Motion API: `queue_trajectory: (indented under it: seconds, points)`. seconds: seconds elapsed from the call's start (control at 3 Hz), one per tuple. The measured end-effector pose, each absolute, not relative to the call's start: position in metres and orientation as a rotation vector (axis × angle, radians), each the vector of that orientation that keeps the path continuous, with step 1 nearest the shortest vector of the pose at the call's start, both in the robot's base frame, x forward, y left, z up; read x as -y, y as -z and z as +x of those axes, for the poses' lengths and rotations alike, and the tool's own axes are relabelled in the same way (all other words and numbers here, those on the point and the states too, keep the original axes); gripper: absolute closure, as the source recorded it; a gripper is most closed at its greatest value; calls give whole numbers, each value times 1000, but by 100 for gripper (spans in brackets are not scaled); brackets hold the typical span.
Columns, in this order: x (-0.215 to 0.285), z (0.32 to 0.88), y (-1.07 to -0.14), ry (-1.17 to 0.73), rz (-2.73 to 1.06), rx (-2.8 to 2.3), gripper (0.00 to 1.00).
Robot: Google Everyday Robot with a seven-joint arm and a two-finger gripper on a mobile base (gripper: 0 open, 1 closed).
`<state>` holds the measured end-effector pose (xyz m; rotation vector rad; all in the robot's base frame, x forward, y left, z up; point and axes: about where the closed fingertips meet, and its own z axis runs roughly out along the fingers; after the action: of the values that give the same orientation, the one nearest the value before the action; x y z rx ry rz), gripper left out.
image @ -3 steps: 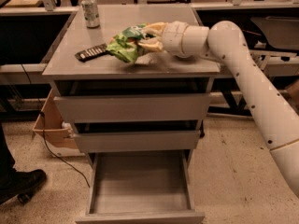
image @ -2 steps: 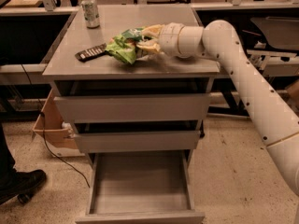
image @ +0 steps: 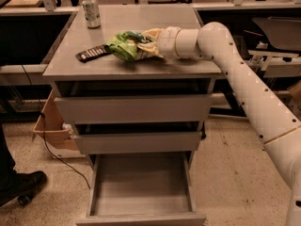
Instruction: Pick green rice chip bag from bottom drawer and place on counter
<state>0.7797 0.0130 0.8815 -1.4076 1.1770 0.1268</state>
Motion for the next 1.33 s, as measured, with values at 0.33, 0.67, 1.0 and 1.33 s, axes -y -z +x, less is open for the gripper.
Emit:
queue_trajectory:
  seconds: [0.33,0.67,1.0,1.33]
  points:
    - [-13,780,-881,-126,-1409,-1177,37]
    - [-19,776,-886,-132,-1423,-1153,14]
    - [-18,765,-898,-138,-1416,-1117,0]
    - [-3,749,-916,-132,-1389,-1083,0]
